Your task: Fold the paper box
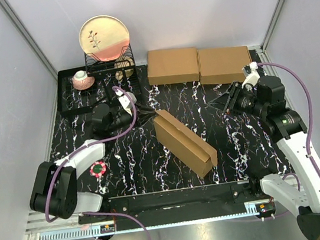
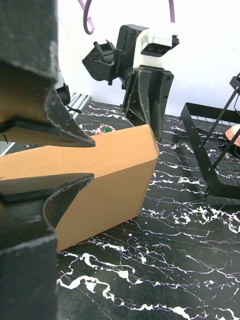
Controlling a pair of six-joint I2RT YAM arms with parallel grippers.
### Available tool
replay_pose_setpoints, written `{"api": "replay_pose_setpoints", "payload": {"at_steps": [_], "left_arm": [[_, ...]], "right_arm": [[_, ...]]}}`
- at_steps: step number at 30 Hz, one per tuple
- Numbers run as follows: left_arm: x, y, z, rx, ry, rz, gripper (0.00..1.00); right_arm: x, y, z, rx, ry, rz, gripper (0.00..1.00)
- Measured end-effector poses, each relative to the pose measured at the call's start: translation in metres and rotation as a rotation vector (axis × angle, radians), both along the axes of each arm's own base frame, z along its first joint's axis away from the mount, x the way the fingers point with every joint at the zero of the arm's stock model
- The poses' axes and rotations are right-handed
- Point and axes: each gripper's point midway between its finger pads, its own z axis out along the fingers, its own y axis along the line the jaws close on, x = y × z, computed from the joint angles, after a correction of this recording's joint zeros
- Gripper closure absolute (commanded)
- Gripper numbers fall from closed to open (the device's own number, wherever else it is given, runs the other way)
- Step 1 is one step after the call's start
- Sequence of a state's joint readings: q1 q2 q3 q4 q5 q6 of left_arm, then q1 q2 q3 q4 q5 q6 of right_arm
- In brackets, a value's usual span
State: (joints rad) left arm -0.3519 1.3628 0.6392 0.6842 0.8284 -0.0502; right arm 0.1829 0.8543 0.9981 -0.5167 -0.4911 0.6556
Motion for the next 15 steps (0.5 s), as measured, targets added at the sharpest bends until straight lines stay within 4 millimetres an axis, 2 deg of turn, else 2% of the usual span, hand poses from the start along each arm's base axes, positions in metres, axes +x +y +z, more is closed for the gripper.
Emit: {"api": "replay_pose_setpoints", "payload": {"at_steps": [5,9,15], "left_arm": [[-0.0003,-0.0003,-0.001,0.001,0.003,-0.003,0.72],[-0.0001,-0.0002,-0.0011,0.004,-0.003,-0.003,0.6],[0.0023,-0.0005,-0.0013,0.001,-0.01,0.002,0.58]], "right_arm": [[-0.001,-0.0001,0.005,0.002,-0.01,0.0,0.67],[-0.0011,-0.0001,0.0049,0.002,-0.01,0.0,0.67],[-0.0011,-0.0001,0.0049,0.002,-0.01,0.001,0.67]]}}
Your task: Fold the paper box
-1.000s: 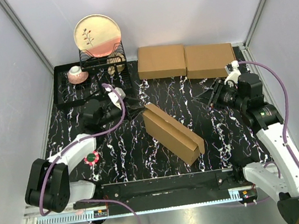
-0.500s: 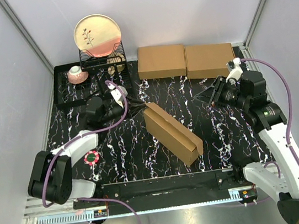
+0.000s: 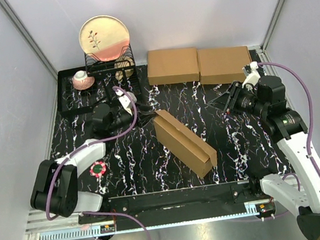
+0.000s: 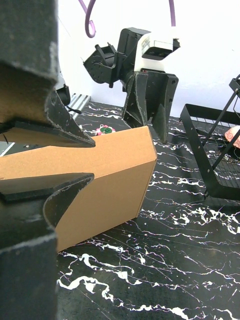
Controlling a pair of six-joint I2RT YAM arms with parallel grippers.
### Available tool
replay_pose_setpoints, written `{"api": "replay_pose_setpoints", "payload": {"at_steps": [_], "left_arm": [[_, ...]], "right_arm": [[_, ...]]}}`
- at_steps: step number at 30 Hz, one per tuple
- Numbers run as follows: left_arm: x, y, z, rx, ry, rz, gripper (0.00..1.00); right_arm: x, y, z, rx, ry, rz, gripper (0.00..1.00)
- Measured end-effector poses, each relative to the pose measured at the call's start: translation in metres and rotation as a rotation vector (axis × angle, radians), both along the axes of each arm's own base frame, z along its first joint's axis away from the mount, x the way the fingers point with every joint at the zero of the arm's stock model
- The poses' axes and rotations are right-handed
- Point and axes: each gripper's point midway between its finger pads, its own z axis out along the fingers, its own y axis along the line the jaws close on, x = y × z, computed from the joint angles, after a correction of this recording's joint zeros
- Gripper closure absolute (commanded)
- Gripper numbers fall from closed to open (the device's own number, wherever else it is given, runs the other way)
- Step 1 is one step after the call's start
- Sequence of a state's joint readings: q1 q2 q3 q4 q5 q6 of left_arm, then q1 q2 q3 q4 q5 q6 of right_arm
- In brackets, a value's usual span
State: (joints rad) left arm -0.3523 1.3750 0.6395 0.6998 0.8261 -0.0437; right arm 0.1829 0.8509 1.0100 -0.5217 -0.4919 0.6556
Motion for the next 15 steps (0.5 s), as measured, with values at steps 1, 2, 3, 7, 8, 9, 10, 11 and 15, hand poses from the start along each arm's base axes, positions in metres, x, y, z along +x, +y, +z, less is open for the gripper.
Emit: {"api": "replay_pose_setpoints", "payload": {"at_steps": [1,2,3,7,8,9,10,11,15], "left_arm": [[0.0008,-0.0003,-0.001,-0.001,0.002,0.0,0.6],[0.0014,-0.0005,-0.0022,-0.001,0.005,0.001,0.63],[0.002,-0.0008,-0.0039,-0.001,0.01,0.001,0.66],[0.0026,-0.0025,-0.0075,-0.003,0.023,-0.004,0.89],[0.0024,-0.0031,-0.0074,-0.005,0.023,-0.006,0.94],[0.002,-0.0036,-0.0067,-0.006,0.021,-0.008,0.96],[0.0019,-0.0041,-0.0056,-0.009,0.018,-0.009,0.96],[0.0022,-0.0041,-0.0047,-0.011,0.014,-0.008,0.99],[0.0031,-0.0039,-0.0016,-0.019,0.005,-0.001,1.0]], "right_arm": [[0.0,0.0,0.0,0.0,0.0,0.0,0.67],[-0.0001,0.0,-0.0001,0.0,0.0,0.0,0.67],[0.0,0.0,0.0,0.0,0.0,0.0,0.67],[-0.0001,0.0,-0.0001,0.0,0.0,0.0,0.67],[-0.0001,0.0001,0.0,0.0,0.0,0.001,0.67],[-0.0001,0.0001,0.0,0.0,0.0,0.001,0.67],[-0.0001,0.0001,0.0,0.0,0.0,0.001,0.67],[-0.0001,0.0001,0.0,0.0,0.0,0.001,0.67],[-0.0001,0.0001,0.0,0.0,0.0,0.001,0.67]]}}
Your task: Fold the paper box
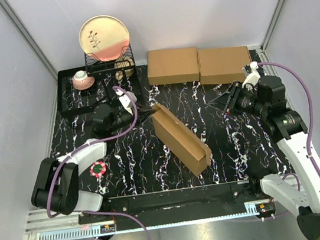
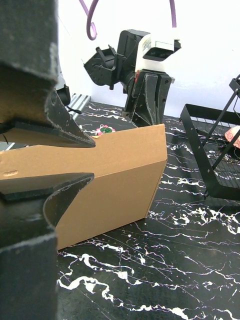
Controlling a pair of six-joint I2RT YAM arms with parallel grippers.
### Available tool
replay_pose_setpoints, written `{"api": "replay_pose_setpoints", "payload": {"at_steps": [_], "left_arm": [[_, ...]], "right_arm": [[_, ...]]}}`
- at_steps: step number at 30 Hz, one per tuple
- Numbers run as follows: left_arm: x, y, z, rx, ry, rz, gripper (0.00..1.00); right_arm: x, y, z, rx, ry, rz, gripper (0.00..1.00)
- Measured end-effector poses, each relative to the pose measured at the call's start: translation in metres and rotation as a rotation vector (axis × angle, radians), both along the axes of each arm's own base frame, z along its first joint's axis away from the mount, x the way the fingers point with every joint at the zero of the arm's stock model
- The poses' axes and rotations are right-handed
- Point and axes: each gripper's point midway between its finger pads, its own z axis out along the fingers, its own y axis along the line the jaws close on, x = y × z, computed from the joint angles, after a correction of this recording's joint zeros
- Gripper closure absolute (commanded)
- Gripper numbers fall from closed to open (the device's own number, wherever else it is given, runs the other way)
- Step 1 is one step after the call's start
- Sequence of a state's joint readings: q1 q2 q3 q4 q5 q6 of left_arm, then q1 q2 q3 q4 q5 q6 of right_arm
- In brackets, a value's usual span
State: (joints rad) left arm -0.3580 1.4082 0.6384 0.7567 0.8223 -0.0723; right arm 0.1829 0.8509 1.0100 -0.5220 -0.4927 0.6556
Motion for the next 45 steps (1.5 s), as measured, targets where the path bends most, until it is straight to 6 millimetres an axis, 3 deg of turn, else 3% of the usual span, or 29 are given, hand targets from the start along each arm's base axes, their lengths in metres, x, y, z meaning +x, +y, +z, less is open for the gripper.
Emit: {"api": "replay_pose_setpoints", "payload": {"at_steps": [12,19,29,36,45], "left_arm": [[-0.011,0.028,0.012,-0.023,-0.026,0.188,1.0],[-0.016,0.05,0.004,-0.003,0.017,0.404,1.0],[-0.015,0.098,-0.009,-0.031,0.105,0.767,1.0],[-0.015,0.104,-0.012,-0.02,0.108,0.837,1.0],[-0.01,0.093,-0.009,0.06,0.073,0.811,1.0]], "right_arm": [[-0.001,0.0,0.001,0.001,-0.006,-0.001,0.68],[0.003,0.0,-0.004,-0.008,0.009,-0.003,0.68],[0.011,-0.004,-0.012,-0.047,0.012,-0.015,0.66],[0.008,-0.009,-0.016,-0.088,0.002,-0.027,0.64],[0.012,-0.018,-0.03,-0.137,-0.003,-0.067,0.63]]}}
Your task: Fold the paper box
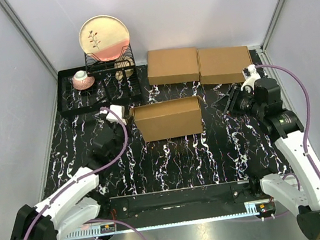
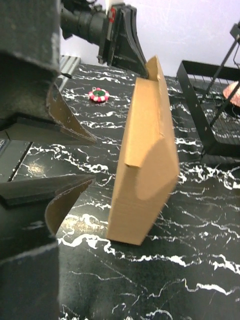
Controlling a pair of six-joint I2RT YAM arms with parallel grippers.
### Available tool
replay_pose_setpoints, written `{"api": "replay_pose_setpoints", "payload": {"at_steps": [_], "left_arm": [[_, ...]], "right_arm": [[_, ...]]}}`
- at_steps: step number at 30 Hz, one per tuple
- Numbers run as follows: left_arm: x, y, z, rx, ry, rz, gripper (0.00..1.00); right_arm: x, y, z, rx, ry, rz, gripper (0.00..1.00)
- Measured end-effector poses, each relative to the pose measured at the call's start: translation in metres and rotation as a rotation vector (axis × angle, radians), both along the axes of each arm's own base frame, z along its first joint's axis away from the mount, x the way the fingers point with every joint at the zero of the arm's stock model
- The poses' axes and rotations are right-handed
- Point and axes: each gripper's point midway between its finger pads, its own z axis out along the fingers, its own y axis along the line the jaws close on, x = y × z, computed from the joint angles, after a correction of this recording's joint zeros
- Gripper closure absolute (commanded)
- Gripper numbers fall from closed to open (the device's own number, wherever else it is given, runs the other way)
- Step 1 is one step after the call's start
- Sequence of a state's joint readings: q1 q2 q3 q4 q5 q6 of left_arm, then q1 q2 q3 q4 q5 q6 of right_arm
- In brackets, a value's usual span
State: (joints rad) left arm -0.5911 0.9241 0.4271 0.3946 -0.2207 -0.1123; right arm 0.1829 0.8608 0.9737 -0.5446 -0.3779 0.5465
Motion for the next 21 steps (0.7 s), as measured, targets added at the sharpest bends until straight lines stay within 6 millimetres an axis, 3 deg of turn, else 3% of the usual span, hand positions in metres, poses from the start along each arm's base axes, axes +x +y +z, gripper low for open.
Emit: {"api": "replay_pose_setpoints", "payload": {"at_steps": [10,21], "left_arm": [[0.009,-0.005,0.006,0.079,0.018,-0.014,1.0],[0.008,-0.01,0.006,0.101,0.031,-0.027,1.0]], "right_arm": [[0.016,-0.005,-0.021,-0.1,-0.003,-0.011,0.53],[0.005,0.009,-0.018,-0.182,-0.071,0.052,0.49]]}}
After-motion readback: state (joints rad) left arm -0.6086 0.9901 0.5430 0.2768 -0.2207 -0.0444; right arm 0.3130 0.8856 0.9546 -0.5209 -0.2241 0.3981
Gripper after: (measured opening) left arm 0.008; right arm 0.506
